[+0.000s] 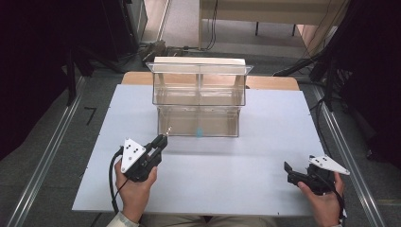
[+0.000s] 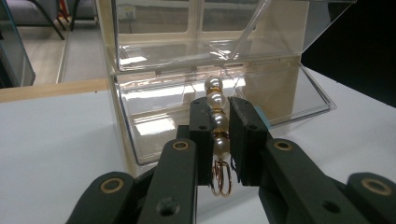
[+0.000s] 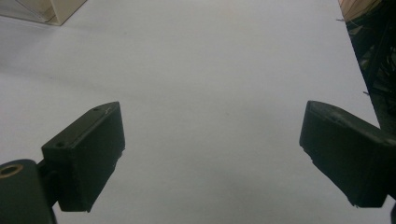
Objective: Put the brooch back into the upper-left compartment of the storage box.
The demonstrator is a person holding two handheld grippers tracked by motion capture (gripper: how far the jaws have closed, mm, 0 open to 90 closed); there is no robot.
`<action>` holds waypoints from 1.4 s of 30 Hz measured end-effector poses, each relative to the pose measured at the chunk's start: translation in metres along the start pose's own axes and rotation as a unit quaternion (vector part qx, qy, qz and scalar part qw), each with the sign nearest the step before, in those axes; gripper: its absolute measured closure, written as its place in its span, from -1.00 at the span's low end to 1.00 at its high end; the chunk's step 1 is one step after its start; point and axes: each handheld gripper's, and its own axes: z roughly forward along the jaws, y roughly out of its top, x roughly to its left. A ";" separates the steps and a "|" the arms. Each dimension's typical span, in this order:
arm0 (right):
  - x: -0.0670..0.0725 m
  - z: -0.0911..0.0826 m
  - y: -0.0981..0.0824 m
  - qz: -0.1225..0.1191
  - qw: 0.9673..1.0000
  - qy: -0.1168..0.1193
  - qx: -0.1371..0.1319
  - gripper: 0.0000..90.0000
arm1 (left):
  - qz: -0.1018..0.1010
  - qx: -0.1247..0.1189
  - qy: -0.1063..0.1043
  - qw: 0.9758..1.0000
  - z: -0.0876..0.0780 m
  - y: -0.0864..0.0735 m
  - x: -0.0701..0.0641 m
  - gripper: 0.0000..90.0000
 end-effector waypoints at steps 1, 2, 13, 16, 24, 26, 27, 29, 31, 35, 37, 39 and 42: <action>0.000 0.000 0.000 0.000 1.000 -0.001 0.000 -0.88 | 0.001 0.000 0.000 1.000 0.000 0.001 0.000 0.76; 0.000 0.000 0.000 0.001 1.000 0.000 0.001 -0.88 | 0.000 -0.003 0.000 1.000 0.001 0.001 0.001 0.76; 0.000 0.000 0.000 0.001 1.000 -0.001 0.001 -0.88 | -0.003 -0.012 0.002 1.000 0.005 0.006 0.003 0.76; 0.000 0.000 0.000 0.001 1.000 0.000 0.001 -0.88 | -0.004 -0.014 0.001 1.000 0.006 0.008 0.004 0.76; 0.000 0.000 0.000 0.002 1.000 0.000 0.001 -0.88 | -0.007 -0.024 0.002 1.000 0.007 0.014 0.005 0.76; 0.000 0.000 0.000 0.003 1.000 0.000 0.001 -0.88 | -0.007 -0.026 0.003 1.000 0.007 0.015 0.005 0.76; 0.000 0.000 0.000 0.002 1.000 0.000 0.001 -0.88 | -0.006 -0.026 0.003 1.000 0.007 0.016 0.005 0.76; 0.000 0.000 0.000 0.002 1.000 -0.001 0.000 -0.88 | -0.005 -0.026 0.003 1.000 0.008 0.017 0.005 0.76; 0.000 0.000 0.000 0.002 1.000 -0.001 0.000 -0.88 | -0.005 -0.027 0.003 1.000 0.009 0.017 0.005 0.76; 0.000 0.000 0.000 0.002 1.000 -0.001 0.000 -0.88 | -0.005 -0.030 0.003 1.000 0.009 0.019 0.006 0.76; -0.001 0.000 0.000 0.002 1.000 -0.002 -0.001 -0.88 | -0.004 -0.032 0.003 0.999 0.009 0.021 0.006 0.76; -0.001 0.000 0.000 0.001 1.000 -0.002 -0.001 -0.88 | -0.005 -0.035 0.003 0.999 0.009 0.023 0.007 0.76; -0.001 0.000 0.000 0.001 1.000 -0.003 -0.002 -0.88 | -0.005 -0.038 0.002 0.999 0.009 0.025 0.007 0.76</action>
